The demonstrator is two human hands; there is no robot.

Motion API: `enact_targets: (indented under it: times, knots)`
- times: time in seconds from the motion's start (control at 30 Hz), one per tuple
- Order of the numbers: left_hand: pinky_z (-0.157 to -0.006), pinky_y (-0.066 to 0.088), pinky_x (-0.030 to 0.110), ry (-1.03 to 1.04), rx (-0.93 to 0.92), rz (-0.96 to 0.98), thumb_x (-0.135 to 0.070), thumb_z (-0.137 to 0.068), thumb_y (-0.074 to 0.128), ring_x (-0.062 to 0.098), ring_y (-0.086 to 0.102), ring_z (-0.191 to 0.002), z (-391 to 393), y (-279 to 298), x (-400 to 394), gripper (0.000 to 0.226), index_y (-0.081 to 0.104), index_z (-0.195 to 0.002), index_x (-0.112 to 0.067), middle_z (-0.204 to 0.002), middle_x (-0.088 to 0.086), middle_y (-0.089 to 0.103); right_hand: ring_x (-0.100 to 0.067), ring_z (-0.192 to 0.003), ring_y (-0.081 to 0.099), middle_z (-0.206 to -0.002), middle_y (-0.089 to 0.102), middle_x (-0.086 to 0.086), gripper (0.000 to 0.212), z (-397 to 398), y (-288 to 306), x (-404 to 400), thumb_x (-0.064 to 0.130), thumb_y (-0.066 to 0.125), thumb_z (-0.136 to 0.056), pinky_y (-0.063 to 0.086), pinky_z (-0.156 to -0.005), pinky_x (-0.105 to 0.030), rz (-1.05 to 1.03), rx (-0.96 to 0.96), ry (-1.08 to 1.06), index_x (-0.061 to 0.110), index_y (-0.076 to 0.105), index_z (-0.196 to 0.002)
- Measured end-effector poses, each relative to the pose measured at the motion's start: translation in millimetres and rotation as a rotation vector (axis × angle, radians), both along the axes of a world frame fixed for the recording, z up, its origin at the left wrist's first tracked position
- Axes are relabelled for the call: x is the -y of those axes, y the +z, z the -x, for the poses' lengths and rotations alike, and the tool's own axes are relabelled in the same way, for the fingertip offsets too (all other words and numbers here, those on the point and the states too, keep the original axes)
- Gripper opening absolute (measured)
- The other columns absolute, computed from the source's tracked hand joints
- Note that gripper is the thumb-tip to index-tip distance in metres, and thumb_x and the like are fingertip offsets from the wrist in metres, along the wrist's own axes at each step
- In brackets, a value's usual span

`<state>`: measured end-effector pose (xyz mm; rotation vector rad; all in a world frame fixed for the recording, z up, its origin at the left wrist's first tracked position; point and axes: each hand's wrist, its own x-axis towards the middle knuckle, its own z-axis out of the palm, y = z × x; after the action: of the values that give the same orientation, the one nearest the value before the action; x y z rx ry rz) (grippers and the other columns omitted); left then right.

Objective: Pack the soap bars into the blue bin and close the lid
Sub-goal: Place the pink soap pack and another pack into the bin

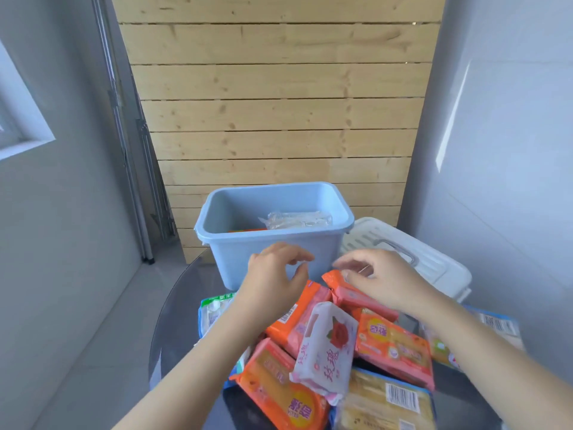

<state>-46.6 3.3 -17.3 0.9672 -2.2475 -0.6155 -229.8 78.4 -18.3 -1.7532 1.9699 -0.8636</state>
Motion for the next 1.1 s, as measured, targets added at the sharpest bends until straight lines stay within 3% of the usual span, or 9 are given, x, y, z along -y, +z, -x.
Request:
enact_targets:
  times: [0.13,0.27,0.37,0.53,0.73,0.8,0.93,1.0,1.1]
  knots:
    - [-0.060,0.039,0.008,-0.090,0.139,-0.210,-0.034,-0.087,0.056,-0.014,0.054,-0.067,-10.4,-22.6,-23.2,0.018,0.072,-0.090,-0.027,-0.073,-0.021,0.065,0.009,-0.092,0.059,-0.096,0.066,0.024,0.019,-5.1,-25.9,-20.3,0.034,0.067,-0.081,0.047,-0.086,-0.016,-0.191,0.020,0.146,0.040,0.067,-0.100]
    - [-0.066,0.042,0.016,-0.194,0.252,-0.268,-0.048,-0.085,0.053,0.002,0.052,-0.069,-18.2,-36.2,-26.6,0.028,0.068,-0.092,-0.025,-0.090,-0.002,0.068,-0.004,-0.092,0.051,-0.101,0.062,0.016,0.043,-7.7,-35.5,-17.9,0.046,0.070,-0.075,0.042,-0.081,-0.021,-0.248,-0.134,0.212,0.036,0.061,-0.116]
    - [-0.062,0.042,0.020,-0.250,0.227,-0.349,-0.050,-0.082,0.056,0.003,0.047,-0.066,-19.7,-37.4,-21.9,0.021,0.065,-0.087,-0.031,-0.086,-0.007,0.061,-0.005,-0.091,0.052,-0.096,0.060,0.018,0.044,-10.4,-38.2,-12.7,0.043,0.072,-0.074,0.043,-0.080,-0.020,-0.248,-0.108,0.193,0.034,0.059,-0.115]
    - [-0.060,0.042,0.006,-0.271,0.149,-0.425,-0.040,-0.082,0.065,-0.007,0.054,-0.062,-19.3,-36.8,-22.1,0.011,0.066,-0.092,-0.044,-0.079,-0.018,0.066,-0.014,-0.103,0.062,-0.111,0.067,0.004,0.039,-15.6,-44.0,-11.8,0.030,0.073,-0.078,0.048,-0.092,-0.041,-0.299,0.045,0.163,0.021,0.054,-0.111]
    - [-0.054,0.040,0.002,-0.219,0.121,-0.467,-0.044,-0.084,0.062,-0.012,0.056,-0.062,-24.1,-34.9,-26.3,0.031,0.066,-0.113,-0.033,-0.080,-0.024,0.065,-0.002,-0.103,0.056,-0.110,0.060,0.013,0.034,-16.4,-43.5,-12.3,0.032,0.068,-0.081,0.042,-0.083,-0.008,-0.241,0.124,0.147,0.032,0.053,-0.111]
    - [-0.052,0.037,0.001,-0.148,0.070,-0.464,-0.042,-0.086,0.060,-0.013,0.054,-0.057,-27.9,-33.1,-25.3,0.025,0.068,-0.109,-0.033,-0.070,-0.025,0.064,-0.004,-0.105,0.056,-0.110,0.061,0.013,0.030,-16.7,-43.6,-12.6,0.031,0.067,-0.083,0.042,-0.089,-0.013,-0.193,0.168,0.123,0.032,0.055,-0.111]
    - [-0.071,0.042,0.010,0.018,0.043,-0.408,-0.029,-0.089,0.058,-0.006,0.060,-0.080,-38.5,-29.1,-12.5,0.019,0.070,-0.103,-0.030,-0.089,-0.020,0.069,-0.015,-0.105,0.061,-0.116,0.066,-0.005,0.028,-26.0,-43.0,-9.4,0.023,0.062,-0.088,0.045,-0.098,-0.041,-0.108,0.485,-0.020,0.019,0.061,-0.115]
    - [-0.086,0.041,0.021,0.125,0.114,-0.361,-0.028,-0.090,0.055,0.008,0.059,-0.102,-46.0,-31.2,-5.2,0.024,0.068,-0.110,-0.028,-0.111,-0.008,0.066,-0.018,-0.098,0.063,-0.109,0.070,-0.010,0.019,-36.6,-43.0,-3.3,0.022,0.058,-0.090,0.047,-0.093,-0.043,-0.045,0.591,-0.100,0.022,0.066,-0.108]
    - [-0.101,0.042,0.036,0.239,0.261,-0.367,-0.034,-0.091,0.051,0.025,0.052,-0.118,-57.8,-35.4,7.5,0.033,0.061,-0.121,-0.028,-0.131,0.004,0.053,-0.020,-0.097,0.065,-0.104,0.072,-0.006,0.025,-49.0,-44.4,6.6,0.029,0.052,-0.093,0.047,-0.088,-0.036,0.000,0.440,-0.244,0.017,0.068,-0.108]
